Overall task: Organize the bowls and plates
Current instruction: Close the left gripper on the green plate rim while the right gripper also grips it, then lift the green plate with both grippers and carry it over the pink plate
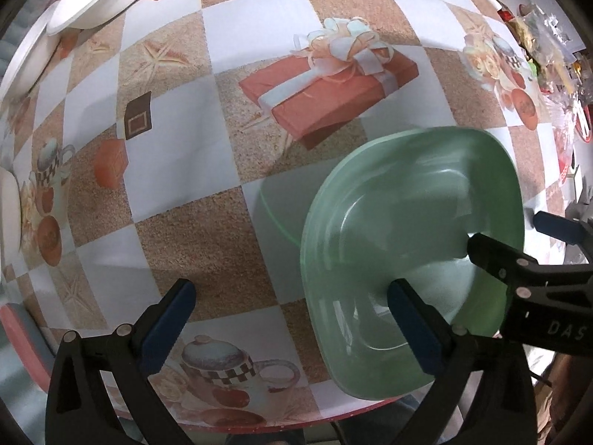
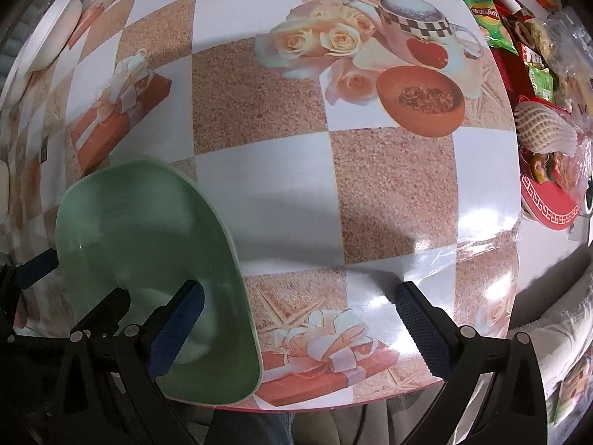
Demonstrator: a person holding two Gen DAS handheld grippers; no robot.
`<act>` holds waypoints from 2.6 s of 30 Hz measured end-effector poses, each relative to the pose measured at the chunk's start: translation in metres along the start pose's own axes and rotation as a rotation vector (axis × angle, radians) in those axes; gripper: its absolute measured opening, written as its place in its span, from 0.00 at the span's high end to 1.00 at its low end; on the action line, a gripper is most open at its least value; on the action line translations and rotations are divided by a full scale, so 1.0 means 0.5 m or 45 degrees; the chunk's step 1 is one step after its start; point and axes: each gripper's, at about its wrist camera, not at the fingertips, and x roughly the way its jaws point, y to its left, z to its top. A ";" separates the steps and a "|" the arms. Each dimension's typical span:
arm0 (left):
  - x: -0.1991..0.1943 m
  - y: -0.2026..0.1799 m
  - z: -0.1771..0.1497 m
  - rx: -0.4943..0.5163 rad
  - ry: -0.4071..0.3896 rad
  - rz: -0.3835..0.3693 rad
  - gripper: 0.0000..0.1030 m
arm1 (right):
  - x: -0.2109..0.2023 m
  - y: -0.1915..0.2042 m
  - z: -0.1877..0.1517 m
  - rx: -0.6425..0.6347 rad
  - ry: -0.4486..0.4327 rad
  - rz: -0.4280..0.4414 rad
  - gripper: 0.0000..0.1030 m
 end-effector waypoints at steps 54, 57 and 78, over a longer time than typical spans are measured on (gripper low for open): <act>-0.052 0.391 -0.107 -0.205 -0.034 0.041 0.82 | -0.043 0.559 -0.078 -0.393 0.100 0.149 0.78; -0.052 0.423 -0.112 -0.231 -0.034 0.044 0.82 | -0.047 0.595 -0.085 -0.418 0.097 0.148 0.78; -0.059 0.372 -0.140 -0.213 -0.079 0.035 0.82 | -0.021 0.705 -0.080 -0.439 0.105 0.080 0.78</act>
